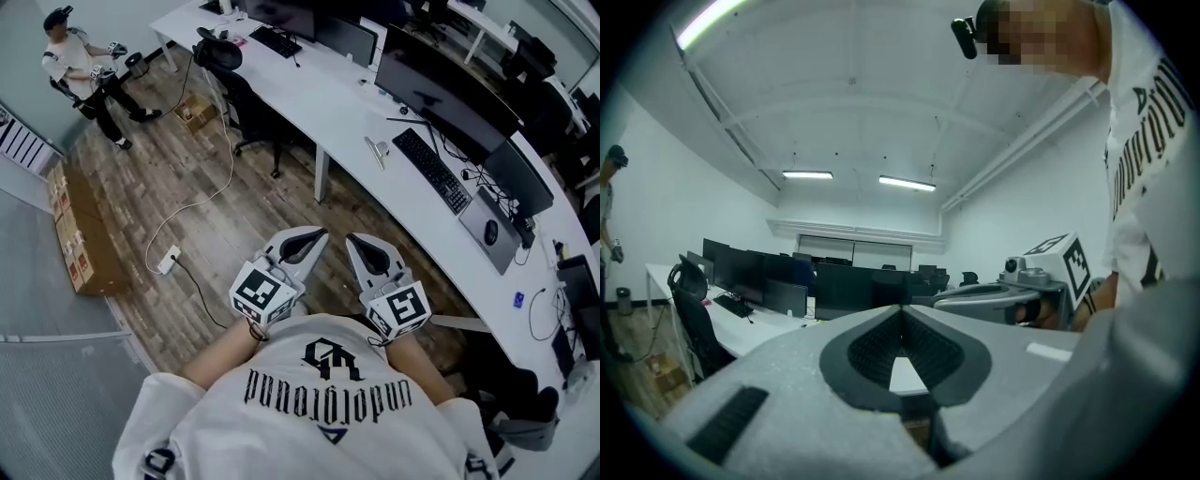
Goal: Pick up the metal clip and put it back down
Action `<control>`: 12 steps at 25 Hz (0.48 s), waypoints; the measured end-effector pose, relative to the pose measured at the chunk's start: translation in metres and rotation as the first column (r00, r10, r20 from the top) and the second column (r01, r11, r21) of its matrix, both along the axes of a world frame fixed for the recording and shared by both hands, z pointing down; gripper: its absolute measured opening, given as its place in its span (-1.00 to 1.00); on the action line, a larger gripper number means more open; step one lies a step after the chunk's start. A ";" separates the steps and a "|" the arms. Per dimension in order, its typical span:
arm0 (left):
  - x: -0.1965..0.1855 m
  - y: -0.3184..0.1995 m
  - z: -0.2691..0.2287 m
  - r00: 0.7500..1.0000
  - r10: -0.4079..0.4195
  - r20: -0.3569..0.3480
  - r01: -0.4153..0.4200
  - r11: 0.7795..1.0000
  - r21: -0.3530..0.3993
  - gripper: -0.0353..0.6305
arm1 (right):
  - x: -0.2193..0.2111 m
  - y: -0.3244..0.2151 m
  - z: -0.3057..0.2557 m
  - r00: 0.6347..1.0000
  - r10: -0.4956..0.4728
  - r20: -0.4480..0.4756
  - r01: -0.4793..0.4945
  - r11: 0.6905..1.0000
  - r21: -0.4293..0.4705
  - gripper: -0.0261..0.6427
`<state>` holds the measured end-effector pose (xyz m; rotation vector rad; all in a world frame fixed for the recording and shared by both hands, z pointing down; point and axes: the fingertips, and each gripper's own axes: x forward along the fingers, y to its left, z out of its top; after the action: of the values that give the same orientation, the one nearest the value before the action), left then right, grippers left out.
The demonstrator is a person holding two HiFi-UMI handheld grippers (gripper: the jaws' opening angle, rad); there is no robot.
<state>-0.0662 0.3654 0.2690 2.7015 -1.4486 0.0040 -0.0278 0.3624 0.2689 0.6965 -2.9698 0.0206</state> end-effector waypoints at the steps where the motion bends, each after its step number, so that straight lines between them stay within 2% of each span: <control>1: -0.008 -0.002 0.002 1.000 0.000 -0.002 0.000 1.000 -0.003 -0.86 | -0.007 -0.002 0.001 1.000 0.003 0.000 -0.003 1.000 -0.004 -0.89; 12: -0.041 -0.032 0.011 1.000 0.020 -0.002 -0.021 1.000 -0.019 -0.86 | -0.036 -0.038 0.009 1.000 0.030 0.000 -0.030 0.999 -0.019 -0.89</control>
<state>-0.1077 0.3329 0.2805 2.7004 -1.4129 0.0158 -0.0639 0.3241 0.2782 0.7381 -2.9551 0.0512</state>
